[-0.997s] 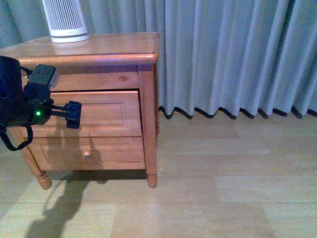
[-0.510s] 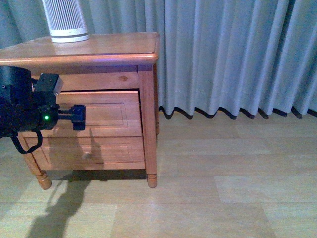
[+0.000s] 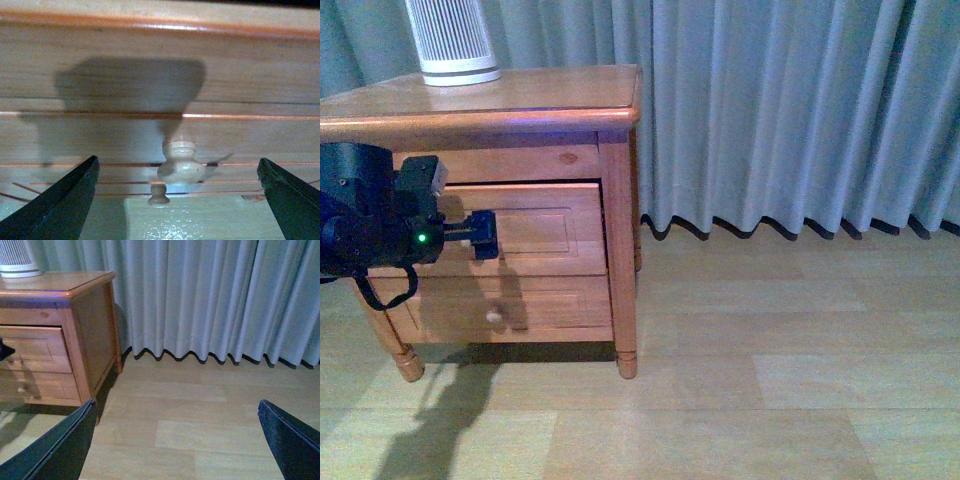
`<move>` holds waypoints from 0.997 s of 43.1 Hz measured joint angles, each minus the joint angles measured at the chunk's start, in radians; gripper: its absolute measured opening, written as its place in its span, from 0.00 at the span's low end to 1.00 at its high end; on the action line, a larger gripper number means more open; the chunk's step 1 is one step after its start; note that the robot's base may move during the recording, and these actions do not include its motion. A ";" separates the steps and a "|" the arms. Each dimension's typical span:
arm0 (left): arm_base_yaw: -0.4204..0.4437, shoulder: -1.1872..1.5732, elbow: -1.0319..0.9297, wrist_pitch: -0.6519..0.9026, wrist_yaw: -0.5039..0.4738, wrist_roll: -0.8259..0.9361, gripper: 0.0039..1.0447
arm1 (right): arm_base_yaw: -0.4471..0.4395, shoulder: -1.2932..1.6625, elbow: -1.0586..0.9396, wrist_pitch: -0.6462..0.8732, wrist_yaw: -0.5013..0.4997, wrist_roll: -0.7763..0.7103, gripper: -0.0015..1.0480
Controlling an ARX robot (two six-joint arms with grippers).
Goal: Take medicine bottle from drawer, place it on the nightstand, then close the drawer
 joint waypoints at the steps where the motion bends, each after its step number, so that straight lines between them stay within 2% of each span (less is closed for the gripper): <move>1: 0.000 0.002 0.004 0.000 0.000 -0.001 0.94 | 0.000 0.000 0.000 0.000 0.000 0.000 0.93; 6: 0.000 0.012 0.018 -0.003 0.000 -0.011 0.92 | 0.000 0.000 0.000 0.000 0.000 0.000 0.93; 14: 0.000 0.024 0.028 -0.010 -0.004 -0.022 0.62 | 0.000 0.000 0.000 0.000 0.000 0.000 0.93; 18: 0.000 0.024 0.029 -0.013 -0.005 -0.027 0.43 | 0.000 0.000 0.000 0.000 0.000 0.000 0.93; 24: -0.003 0.025 0.032 -0.016 -0.003 -0.034 0.26 | 0.000 0.000 0.000 0.000 0.000 0.000 0.93; 28: -0.003 0.025 0.036 -0.021 -0.001 -0.038 0.23 | 0.000 0.000 0.000 0.000 0.000 0.000 0.93; 43: -0.005 0.026 0.039 -0.021 -0.001 -0.045 0.23 | 0.000 0.000 0.000 0.000 0.000 0.000 0.93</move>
